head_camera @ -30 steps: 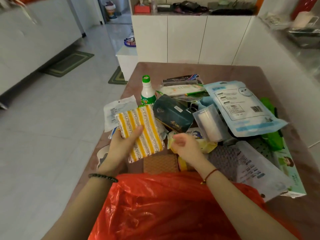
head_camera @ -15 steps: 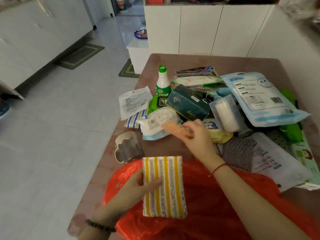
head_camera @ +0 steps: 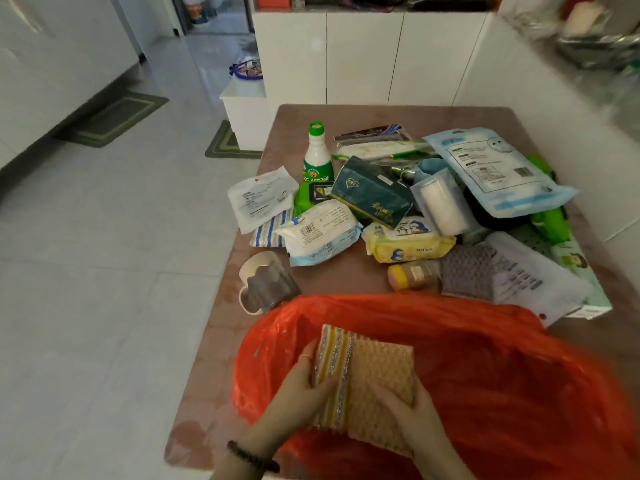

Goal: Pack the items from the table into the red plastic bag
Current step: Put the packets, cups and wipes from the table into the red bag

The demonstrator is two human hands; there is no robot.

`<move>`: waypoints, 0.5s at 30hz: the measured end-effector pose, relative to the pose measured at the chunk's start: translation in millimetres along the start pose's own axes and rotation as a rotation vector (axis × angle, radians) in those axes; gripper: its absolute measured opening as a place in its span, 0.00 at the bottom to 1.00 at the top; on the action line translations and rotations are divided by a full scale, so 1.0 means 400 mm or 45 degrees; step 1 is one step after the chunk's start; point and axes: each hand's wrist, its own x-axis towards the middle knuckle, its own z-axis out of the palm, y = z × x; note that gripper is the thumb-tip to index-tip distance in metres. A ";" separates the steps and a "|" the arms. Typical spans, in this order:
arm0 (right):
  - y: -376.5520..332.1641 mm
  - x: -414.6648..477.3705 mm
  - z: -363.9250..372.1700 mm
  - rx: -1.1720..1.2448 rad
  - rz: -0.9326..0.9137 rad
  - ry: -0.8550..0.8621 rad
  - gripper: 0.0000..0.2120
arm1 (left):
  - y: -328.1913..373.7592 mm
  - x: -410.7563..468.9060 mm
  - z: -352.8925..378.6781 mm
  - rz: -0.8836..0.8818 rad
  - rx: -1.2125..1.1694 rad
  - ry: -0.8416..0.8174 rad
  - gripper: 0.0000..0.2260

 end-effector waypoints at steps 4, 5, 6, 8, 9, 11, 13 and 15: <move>0.011 0.030 0.023 0.114 0.074 0.111 0.24 | -0.006 -0.015 -0.013 0.186 0.295 0.067 0.30; 0.011 0.037 0.023 0.154 0.076 0.141 0.21 | -0.005 -0.019 -0.014 0.264 0.380 0.103 0.29; 0.010 0.045 0.024 0.207 0.063 0.187 0.18 | -0.008 -0.022 -0.015 0.360 0.474 0.135 0.28; 0.010 0.054 0.030 0.315 0.021 0.296 0.17 | -0.023 -0.028 -0.015 0.525 0.660 0.155 0.25; 0.009 0.053 0.039 0.359 0.002 0.309 0.17 | -0.040 -0.029 -0.017 0.552 0.733 0.143 0.24; 0.008 0.045 0.070 0.325 -0.065 0.233 0.17 | -0.073 -0.035 -0.019 0.446 0.728 0.067 0.26; 0.021 0.041 0.103 0.025 -0.164 0.213 0.19 | -0.096 -0.047 -0.020 0.375 0.663 0.000 0.28; 0.031 0.050 0.127 -0.350 -0.248 0.278 0.27 | -0.105 -0.062 -0.021 0.376 0.581 -0.026 0.29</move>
